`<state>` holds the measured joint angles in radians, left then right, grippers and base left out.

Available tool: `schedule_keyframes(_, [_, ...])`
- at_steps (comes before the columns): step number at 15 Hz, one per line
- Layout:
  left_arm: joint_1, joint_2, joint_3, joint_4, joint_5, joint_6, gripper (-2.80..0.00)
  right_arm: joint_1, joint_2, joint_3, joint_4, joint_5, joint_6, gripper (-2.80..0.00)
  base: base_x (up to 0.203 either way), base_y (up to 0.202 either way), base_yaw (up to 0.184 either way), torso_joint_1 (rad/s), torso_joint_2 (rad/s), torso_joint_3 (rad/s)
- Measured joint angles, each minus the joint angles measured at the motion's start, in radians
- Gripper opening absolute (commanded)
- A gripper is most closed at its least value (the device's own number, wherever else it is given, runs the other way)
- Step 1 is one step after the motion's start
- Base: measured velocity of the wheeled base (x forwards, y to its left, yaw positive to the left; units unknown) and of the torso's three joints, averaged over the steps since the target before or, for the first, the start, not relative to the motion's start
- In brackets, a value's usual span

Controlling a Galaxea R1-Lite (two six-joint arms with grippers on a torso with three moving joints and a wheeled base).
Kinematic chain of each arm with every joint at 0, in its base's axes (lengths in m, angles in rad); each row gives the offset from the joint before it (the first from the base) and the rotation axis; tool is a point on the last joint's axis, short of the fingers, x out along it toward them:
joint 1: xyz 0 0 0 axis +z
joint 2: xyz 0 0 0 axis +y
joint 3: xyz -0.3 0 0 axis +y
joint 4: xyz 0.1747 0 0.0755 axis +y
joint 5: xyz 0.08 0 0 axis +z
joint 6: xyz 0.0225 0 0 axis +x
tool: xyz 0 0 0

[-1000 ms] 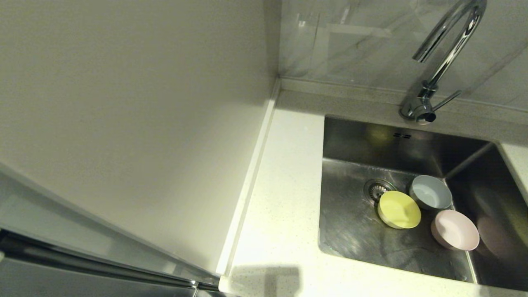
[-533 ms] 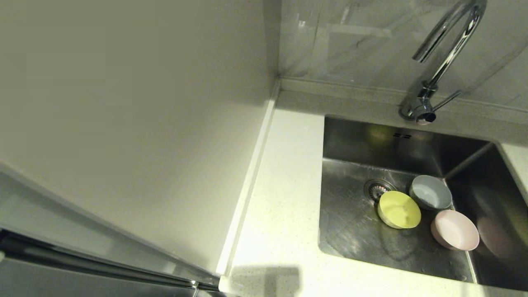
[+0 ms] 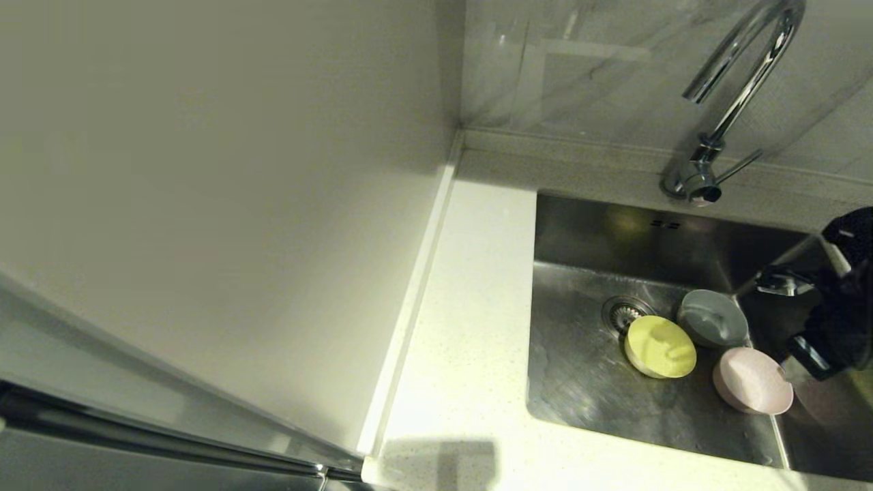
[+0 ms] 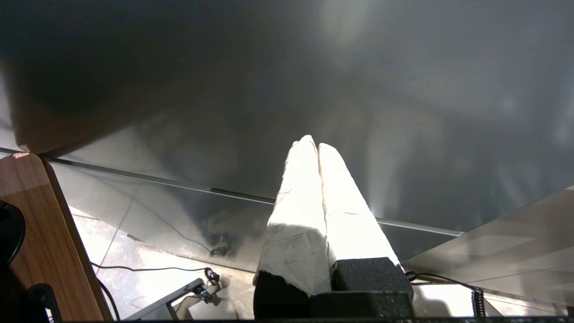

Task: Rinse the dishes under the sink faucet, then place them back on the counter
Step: Put a bowl back to the table from the sink

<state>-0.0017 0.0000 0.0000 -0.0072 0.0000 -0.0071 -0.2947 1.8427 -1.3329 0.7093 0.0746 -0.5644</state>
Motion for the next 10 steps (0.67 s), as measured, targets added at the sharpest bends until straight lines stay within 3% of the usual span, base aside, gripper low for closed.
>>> schedule_keyframes(3, [0.0,0.0,0.0,0.0,0.0,0.0,-2.8,-0.003,0.067,0.018,-0.173,0.078,-0.08,-2.8,0.0,0.0,0.0,0.0,0.0,0.0])
schedule_keyframes(10, [0.0,0.0,0.0,0.0,0.0,0.0,-2.8,0.031,0.124,0.006,-0.262,0.081,-0.083,-2.8,0.0,0.0,0.0,0.0,0.0,0.0])
